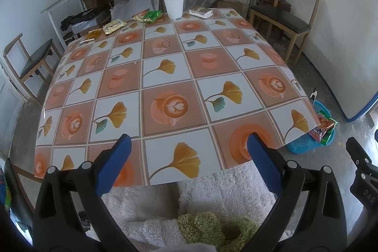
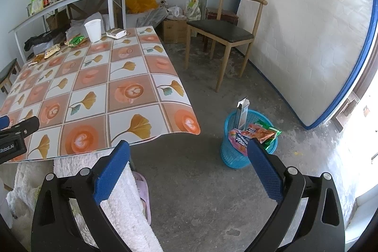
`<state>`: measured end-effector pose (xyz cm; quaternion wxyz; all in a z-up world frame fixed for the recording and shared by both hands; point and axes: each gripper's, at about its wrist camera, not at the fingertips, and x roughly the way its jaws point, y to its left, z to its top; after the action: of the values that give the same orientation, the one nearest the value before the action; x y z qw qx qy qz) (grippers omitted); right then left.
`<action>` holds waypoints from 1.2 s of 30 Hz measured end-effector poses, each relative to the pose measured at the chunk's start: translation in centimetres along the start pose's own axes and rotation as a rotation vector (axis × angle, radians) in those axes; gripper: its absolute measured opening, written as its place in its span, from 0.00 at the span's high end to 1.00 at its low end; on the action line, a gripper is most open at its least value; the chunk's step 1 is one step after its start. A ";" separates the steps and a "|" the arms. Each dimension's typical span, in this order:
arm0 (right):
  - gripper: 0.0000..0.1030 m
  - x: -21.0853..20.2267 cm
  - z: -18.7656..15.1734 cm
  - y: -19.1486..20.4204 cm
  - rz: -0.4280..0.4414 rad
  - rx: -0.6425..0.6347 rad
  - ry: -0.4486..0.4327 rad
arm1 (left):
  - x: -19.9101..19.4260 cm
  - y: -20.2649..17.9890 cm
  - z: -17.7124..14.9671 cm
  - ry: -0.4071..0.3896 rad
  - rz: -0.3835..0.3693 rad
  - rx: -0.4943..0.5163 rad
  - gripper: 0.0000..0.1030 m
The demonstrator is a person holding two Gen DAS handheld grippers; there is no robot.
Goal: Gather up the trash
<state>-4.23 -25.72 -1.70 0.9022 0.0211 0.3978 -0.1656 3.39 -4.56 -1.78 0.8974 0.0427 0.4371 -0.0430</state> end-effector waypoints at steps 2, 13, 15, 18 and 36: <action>0.06 0.0 0.0 0.0 0.001 0.002 0.000 | 0.0 0.0 0.0 0.003 0.000 0.001 0.08; 0.06 0.0 0.0 -0.1 0.000 -0.001 0.000 | 0.0 0.0 0.0 0.003 -0.001 -0.001 0.08; 0.06 0.0 0.0 -0.1 0.001 -0.001 -0.001 | 0.0 0.0 0.0 0.003 -0.001 -0.001 0.08; 0.06 0.0 0.0 0.0 0.000 -0.001 0.000 | 0.0 0.1 0.0 0.004 -0.001 0.000 0.08; 0.06 0.0 0.1 -0.3 0.000 0.002 0.005 | 0.1 0.1 0.0 0.007 -0.003 -0.002 0.08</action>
<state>-4.22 -26.03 -1.61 0.9011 0.0226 0.4000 -0.1660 3.43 -4.43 -1.87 0.8959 0.0415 0.4402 -0.0437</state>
